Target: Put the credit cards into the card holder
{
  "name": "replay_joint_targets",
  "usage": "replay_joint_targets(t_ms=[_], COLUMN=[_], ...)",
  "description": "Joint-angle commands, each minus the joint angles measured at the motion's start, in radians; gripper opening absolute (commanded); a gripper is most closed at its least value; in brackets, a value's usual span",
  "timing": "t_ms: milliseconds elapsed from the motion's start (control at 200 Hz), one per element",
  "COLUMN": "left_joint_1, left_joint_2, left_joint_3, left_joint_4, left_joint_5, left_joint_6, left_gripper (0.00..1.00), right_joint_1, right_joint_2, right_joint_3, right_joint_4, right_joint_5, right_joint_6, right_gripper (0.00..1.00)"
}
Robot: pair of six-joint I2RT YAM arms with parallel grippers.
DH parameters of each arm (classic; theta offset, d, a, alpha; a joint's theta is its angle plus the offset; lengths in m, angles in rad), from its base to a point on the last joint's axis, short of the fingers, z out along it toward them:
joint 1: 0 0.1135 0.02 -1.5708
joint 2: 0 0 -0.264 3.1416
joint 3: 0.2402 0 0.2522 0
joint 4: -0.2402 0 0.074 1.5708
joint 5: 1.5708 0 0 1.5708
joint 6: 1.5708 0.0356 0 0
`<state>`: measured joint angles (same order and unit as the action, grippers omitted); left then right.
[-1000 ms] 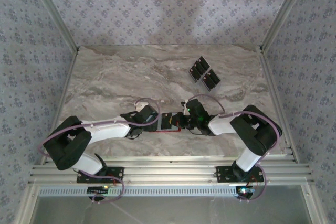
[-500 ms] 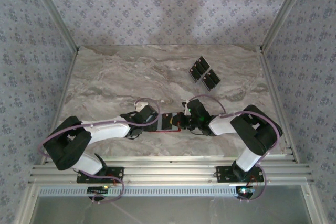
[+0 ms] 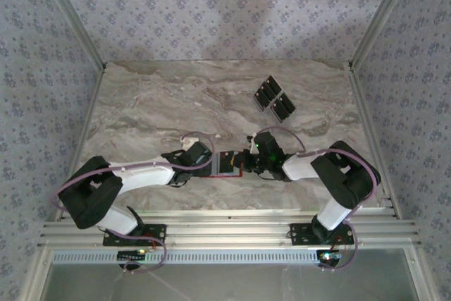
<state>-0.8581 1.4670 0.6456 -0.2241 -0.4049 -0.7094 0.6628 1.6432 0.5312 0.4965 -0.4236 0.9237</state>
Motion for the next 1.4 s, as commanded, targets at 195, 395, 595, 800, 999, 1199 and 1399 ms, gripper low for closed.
replay_joint_targets(t_ms=[195,395,595,800,999,1199,1399], left_joint_1=[0.000,0.001,0.000,0.000,0.000,0.000,0.000], left_joint_2=[0.006,-0.007,-0.031,-0.023,-0.017,-0.010,-0.008], left_joint_3=[-0.032,-0.032,-0.035,-0.029,-0.027,-0.031,-0.034], left_joint_4=[-0.077,-0.093,-0.110,-0.113,-0.110,-0.106,-0.104], left_joint_5=[-0.011,-0.023,-0.040,-0.040,-0.037,-0.032,-0.032], left_joint_6=[-0.004,-0.007,-0.015,-0.010,-0.008,-0.008,-0.010], left_gripper=[1.00,1.00,1.00,1.00,1.00,1.00,1.00], right_joint_1=[0.001,-0.005,-0.005,0.003,0.011,0.019,0.025], right_joint_2=[0.016,-0.043,-0.090,-0.076,-0.046,-0.021,0.009], right_joint_3=[0.004,0.015,0.041,0.055,0.075,0.094,0.103], right_joint_4=[-0.053,-0.075,-0.119,-0.108,-0.084,-0.064,-0.041], right_joint_5=[-0.014,-0.008,-0.001,-0.003,-0.006,-0.010,-0.020], right_joint_6=[-0.027,-0.021,-0.032,-0.026,-0.021,-0.019,-0.013], right_gripper=[0.00,0.00,0.00,0.00,0.00,0.00,0.00])
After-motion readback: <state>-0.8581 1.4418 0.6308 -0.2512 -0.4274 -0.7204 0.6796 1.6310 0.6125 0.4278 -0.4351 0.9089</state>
